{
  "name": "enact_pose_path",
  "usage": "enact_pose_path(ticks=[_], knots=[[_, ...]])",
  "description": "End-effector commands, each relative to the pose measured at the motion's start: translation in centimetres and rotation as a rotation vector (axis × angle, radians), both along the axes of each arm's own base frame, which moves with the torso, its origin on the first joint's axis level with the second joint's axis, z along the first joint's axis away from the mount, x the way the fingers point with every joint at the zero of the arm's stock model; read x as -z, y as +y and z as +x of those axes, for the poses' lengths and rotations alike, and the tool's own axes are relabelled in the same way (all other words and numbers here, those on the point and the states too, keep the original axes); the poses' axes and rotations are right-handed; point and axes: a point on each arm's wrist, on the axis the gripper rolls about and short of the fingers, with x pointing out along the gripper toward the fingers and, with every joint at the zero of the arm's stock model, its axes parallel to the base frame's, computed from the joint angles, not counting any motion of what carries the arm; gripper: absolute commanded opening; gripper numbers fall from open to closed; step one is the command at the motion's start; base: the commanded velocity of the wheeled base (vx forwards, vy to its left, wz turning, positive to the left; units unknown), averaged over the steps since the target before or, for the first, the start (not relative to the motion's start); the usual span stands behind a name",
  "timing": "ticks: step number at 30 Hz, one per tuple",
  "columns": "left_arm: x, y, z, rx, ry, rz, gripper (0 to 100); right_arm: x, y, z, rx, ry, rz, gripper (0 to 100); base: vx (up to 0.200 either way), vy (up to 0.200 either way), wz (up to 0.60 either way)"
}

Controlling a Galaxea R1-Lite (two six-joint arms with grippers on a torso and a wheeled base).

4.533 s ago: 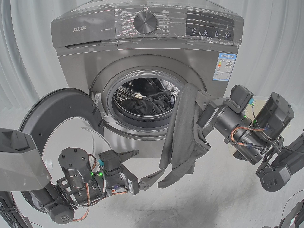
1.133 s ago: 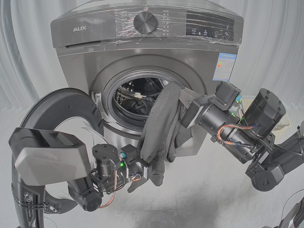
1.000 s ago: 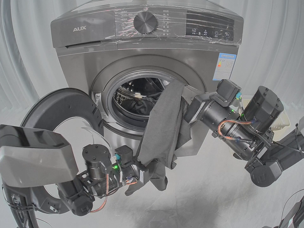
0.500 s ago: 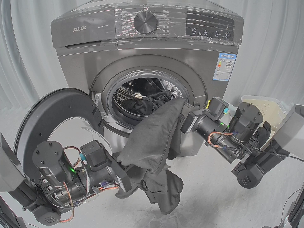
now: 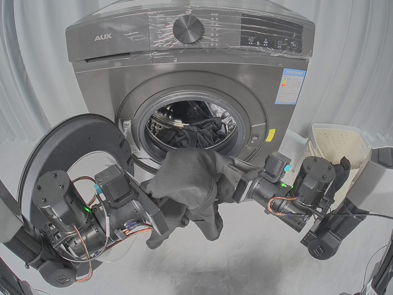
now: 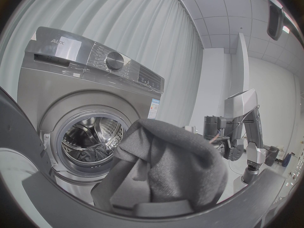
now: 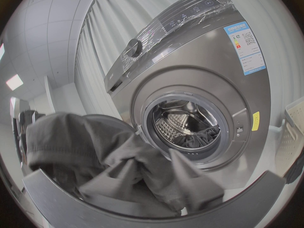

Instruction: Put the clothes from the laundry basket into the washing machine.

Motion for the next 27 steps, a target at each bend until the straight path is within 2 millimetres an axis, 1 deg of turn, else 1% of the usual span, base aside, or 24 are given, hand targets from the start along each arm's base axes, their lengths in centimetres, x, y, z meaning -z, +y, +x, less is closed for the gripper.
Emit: enact_pose_path(ticks=[1, 2, 3, 5, 7, 8, 12, 15, 20, 24, 25, 27], knots=[[-0.4, 0.1, 0.2, -0.034, -0.011, -0.015, 0, 1.9, -1.5, -2.9, -0.018, 0.005, -0.164, 100, 0.0, 0.0, 0.0], [-0.4, 0.1, 0.2, -0.034, -0.011, -0.015, 0, 1.9, -1.5, -2.9, -0.018, 0.005, -0.164, 100, 0.0, 0.0, 0.0], [-0.4, 0.2, 0.3, -0.081, -0.008, -0.021, 0, 1.8, -2.6, -4.3, -0.021, 0.017, -0.195, 100, 0.0, 0.0, 0.0], [-0.4, 0.2, 0.3, -0.128, -0.003, -0.025, 0, 1.4, -3.7, -5.4, -0.017, 0.021, -0.198, 100, 0.0, 0.0, 0.0], [-0.4, 0.2, 0.3, -0.167, 0.003, -0.029, 0, 0.9, -4.6, -5.8, 0.001, 0.015, -0.192, 100, 0.0, 0.0, 0.0], [-0.4, 0.2, 0.3, -0.172, 0.004, -0.03, 0, 0.7, -4.7, -5.8, 0.004, 0.011, -0.188, 100, 0.0, 0.0, 0.0], [0.2, 0.3, 0.5, -0.197, 0.027, -0.017, 0, -0.5, -7.0, -5.3, 0.078, -0.014, -0.158, 100, 0.0, 0.0, 0.0], [1.1, 0.1, 0.8, -0.21, 0.059, -0.004, 0, -0.7, -7.3, -5.2, 0.078, -0.016, -0.153, 100, 0.0, 0.0, 0.0], [2.5, -0.3, 1.3, -0.24, 0.109, 0.017, 0, -0.1, -7.4, -5.4, 0.074, 0.008, -0.168, 100, 0.0, 0.0, 0.0], [2.7, -0.6, 1.4, -0.294, 0.116, 0.018, 0, -0.2, -7.6, -5.5, 0.078, 0.004, -0.165, 100, 0.0, 0.0, 0.0], [3.2, -0.7, 1.4, -0.308, 0.125, 0.041, 0, -0.3, -7.7, -5.5, 0.082, 0.002, -0.163, 100, 0.0, 0.0, 0.0], [3.5, -1.1, 1.2, -0.303, 0.132, 0.047, 0, -0.3, -7.9, -5.4, 0.089, 0.001, -0.162, 100, 0.0, 0.0, 0.0]])
